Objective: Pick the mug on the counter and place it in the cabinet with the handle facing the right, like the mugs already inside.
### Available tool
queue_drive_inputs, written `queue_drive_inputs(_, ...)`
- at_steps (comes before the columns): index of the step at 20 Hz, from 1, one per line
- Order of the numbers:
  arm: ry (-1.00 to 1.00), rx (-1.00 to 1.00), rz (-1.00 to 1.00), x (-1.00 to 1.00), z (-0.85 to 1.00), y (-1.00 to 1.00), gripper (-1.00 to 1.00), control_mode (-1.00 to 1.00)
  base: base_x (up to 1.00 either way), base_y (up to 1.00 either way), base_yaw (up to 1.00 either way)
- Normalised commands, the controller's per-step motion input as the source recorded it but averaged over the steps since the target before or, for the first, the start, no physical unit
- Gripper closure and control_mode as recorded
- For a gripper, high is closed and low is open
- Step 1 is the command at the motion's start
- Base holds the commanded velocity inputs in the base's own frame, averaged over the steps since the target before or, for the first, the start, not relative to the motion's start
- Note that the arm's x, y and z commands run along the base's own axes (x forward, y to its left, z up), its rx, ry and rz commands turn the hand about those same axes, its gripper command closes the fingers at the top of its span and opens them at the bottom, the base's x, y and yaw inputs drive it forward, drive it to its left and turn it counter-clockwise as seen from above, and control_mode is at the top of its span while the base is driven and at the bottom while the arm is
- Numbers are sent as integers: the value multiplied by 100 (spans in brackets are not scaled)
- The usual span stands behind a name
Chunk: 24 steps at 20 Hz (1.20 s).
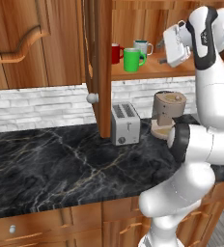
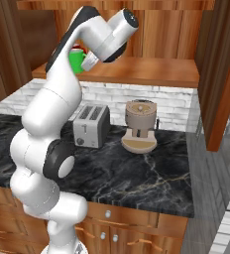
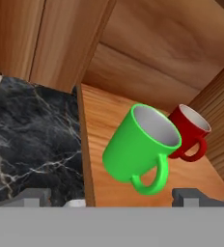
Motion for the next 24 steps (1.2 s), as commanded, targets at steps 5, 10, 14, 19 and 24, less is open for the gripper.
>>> queue_drive_inputs(5, -4, 4, -2, -53, 18, -19, -100, -100, 0, 0, 0)
queue_drive_inputs(10, -1, 7, -2, -53, 24, -15, -100, -100, 0, 0, 0)
queue_drive_inputs(14, 0, 8, -3, -50, 31, -6, -100, -100, 0, 0, 0)
queue_drive_inputs(19, 0, 9, -3, -60, 23, 0, -100, -100, 0, 0, 0)
queue_drive_inputs(24, 0, 6, -2, -62, 9, 2, -100, -100, 0, 0, 0)
